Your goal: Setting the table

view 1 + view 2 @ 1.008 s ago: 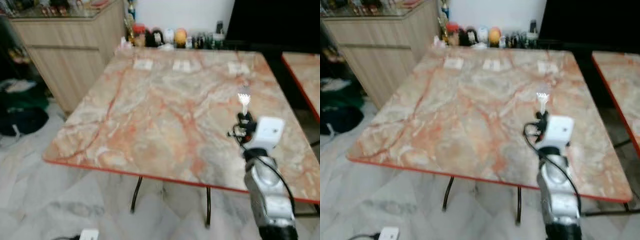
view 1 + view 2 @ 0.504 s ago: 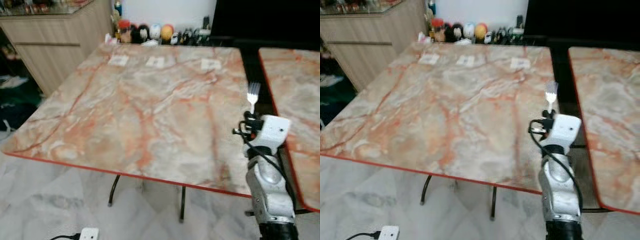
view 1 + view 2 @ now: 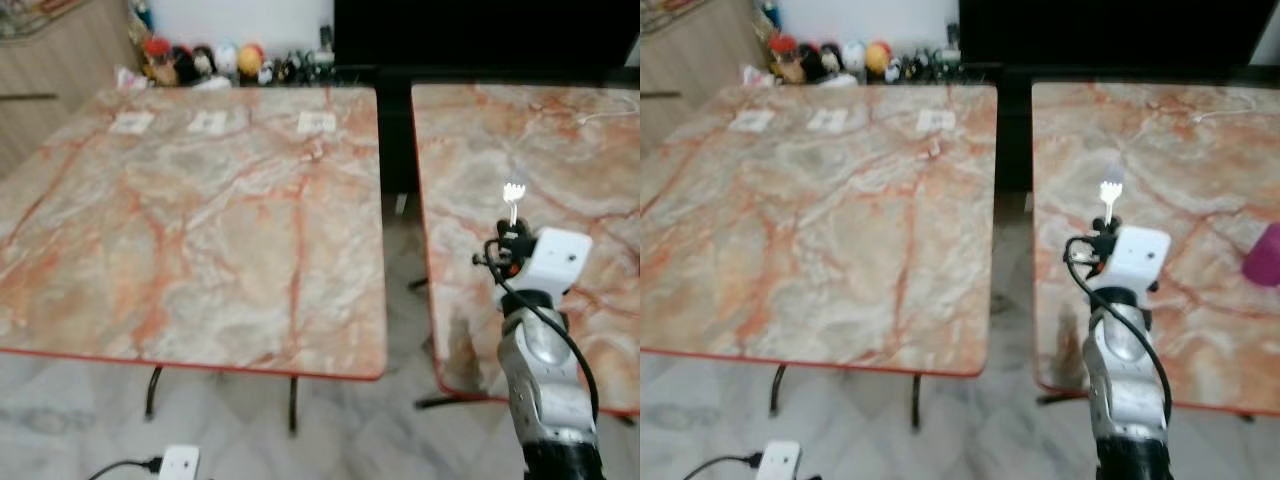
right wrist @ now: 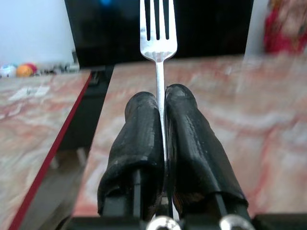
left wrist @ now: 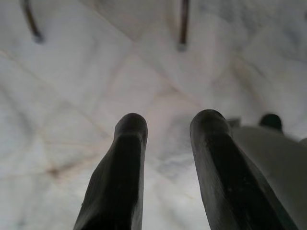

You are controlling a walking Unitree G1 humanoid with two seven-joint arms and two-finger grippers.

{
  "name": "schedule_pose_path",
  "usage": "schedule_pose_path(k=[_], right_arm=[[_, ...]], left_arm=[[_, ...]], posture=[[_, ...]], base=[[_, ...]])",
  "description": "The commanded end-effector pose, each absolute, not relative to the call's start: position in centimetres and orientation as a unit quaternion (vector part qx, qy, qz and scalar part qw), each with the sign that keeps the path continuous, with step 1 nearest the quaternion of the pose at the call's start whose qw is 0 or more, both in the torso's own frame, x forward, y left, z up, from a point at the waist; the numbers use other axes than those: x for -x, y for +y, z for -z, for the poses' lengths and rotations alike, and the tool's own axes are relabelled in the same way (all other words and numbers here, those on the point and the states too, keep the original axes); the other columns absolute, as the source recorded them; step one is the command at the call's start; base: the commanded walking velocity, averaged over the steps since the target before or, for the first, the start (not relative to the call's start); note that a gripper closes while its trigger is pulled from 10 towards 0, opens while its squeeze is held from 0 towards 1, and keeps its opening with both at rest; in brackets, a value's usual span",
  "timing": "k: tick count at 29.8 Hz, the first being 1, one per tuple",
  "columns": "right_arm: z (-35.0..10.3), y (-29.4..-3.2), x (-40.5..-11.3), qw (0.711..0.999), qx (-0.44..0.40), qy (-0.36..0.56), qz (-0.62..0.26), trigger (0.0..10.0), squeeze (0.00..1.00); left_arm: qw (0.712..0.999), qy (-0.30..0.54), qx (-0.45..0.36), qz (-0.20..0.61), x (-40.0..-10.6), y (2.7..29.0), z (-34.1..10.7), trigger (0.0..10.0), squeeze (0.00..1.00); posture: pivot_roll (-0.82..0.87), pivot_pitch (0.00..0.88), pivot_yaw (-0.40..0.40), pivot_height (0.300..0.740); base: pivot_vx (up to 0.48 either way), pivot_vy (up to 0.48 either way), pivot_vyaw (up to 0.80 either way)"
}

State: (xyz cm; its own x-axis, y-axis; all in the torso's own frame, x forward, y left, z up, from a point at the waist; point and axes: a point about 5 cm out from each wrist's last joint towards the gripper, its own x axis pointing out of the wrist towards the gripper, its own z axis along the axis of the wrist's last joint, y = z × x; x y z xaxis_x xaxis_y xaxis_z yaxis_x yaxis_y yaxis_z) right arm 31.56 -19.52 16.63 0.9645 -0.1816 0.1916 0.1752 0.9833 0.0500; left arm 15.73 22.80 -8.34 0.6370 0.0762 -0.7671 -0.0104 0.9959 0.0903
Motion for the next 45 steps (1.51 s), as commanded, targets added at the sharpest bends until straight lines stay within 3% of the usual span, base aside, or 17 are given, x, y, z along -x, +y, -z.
schedule_pose_path(k=[1,9,31,45], right_arm=[[-17.8,-19.6,-31.5,0.987,-0.006,-0.129,0.092,10.0,0.00],[-21.2,-21.9,-31.2,0.970,0.009,-0.206,0.131,10.0,0.00],[-21.3,-23.8,-30.3,0.963,0.023,-0.209,0.170,10.0,0.00],[-17.4,-26.0,-30.6,0.970,-0.002,-0.086,0.226,10.0,0.00]], left_arm=[[0.896,0.442,-0.039,-0.032,-14.6,23.4,8.7,10.0,0.00],[0.897,0.438,-0.040,-0.031,-14.8,23.5,8.6,10.0,0.00],[0.898,0.437,-0.043,-0.028,-14.8,23.5,8.6,10.0,0.00],[0.899,0.434,-0.044,-0.030,-15.3,23.4,8.4,10.0,0.00]], posture=[[-0.08,0.080,0.035,0.740],[-0.09,0.081,0.039,0.740],[-0.11,0.095,0.052,0.740],[-0.10,0.089,0.053,0.740]], base=[[0.000,-0.472,0.00],[0.000,-0.472,0.00],[0.000,-0.472,0.00],[0.000,-0.061,0.00]])
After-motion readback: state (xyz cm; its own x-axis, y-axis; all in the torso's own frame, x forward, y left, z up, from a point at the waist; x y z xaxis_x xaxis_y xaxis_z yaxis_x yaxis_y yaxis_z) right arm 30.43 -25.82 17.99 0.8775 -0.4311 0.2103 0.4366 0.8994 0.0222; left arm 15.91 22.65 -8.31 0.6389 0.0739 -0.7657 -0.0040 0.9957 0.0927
